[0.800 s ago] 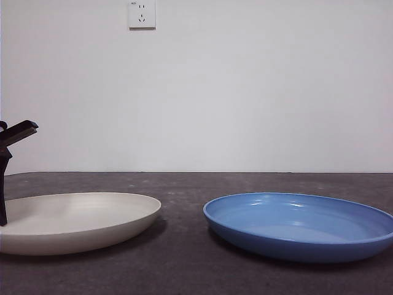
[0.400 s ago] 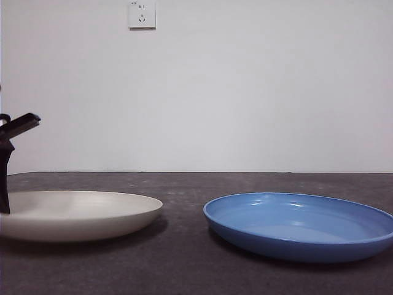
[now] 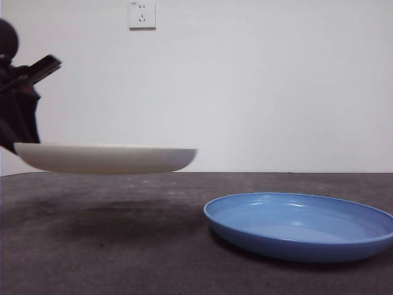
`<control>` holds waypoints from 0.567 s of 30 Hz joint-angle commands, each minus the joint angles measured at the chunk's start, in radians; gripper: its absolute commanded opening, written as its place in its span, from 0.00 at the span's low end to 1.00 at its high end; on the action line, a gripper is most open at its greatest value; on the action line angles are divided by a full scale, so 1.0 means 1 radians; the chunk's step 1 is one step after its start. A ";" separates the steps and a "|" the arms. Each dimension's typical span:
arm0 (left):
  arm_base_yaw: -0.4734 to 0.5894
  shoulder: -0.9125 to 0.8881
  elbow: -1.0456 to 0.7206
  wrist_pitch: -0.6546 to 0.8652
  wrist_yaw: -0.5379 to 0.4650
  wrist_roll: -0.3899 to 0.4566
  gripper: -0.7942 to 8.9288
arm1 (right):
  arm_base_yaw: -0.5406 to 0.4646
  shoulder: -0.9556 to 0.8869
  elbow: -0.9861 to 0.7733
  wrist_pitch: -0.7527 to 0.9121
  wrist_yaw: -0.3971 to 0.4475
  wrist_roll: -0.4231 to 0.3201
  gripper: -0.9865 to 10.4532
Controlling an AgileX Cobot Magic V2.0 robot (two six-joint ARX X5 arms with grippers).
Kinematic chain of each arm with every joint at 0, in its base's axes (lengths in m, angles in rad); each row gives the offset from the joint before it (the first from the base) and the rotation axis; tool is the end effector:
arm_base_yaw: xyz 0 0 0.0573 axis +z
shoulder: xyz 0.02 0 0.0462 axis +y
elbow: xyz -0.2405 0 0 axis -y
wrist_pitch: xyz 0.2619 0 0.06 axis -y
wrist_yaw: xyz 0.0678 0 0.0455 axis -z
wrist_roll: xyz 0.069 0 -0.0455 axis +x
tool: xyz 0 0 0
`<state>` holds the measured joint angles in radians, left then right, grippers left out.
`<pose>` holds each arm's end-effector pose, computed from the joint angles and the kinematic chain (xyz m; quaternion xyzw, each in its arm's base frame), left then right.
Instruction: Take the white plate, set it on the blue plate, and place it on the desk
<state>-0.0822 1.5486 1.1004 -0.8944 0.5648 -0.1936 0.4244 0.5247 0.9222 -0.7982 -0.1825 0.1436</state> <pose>0.3012 -0.0619 0.1617 -0.2197 0.6252 -0.1894 0.7246 0.1361 0.0752 0.3278 0.0431 0.2181 0.2779 0.9345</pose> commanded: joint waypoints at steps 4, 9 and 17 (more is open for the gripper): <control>-0.110 0.008 0.046 0.005 0.012 -0.042 0.10 | 0.005 0.000 0.084 -0.047 0.005 0.006 0.62; -0.209 0.008 0.081 0.037 0.011 -0.084 0.10 | 0.005 0.000 0.156 -0.126 0.033 -0.001 0.62; -0.341 0.040 0.182 0.058 0.010 -0.137 0.10 | 0.005 0.000 0.243 -0.231 0.054 -0.022 0.62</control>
<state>-0.4107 1.5627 1.2526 -0.8444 0.5663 -0.3088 0.4248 0.5236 1.1465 -1.0290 -0.1303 0.1341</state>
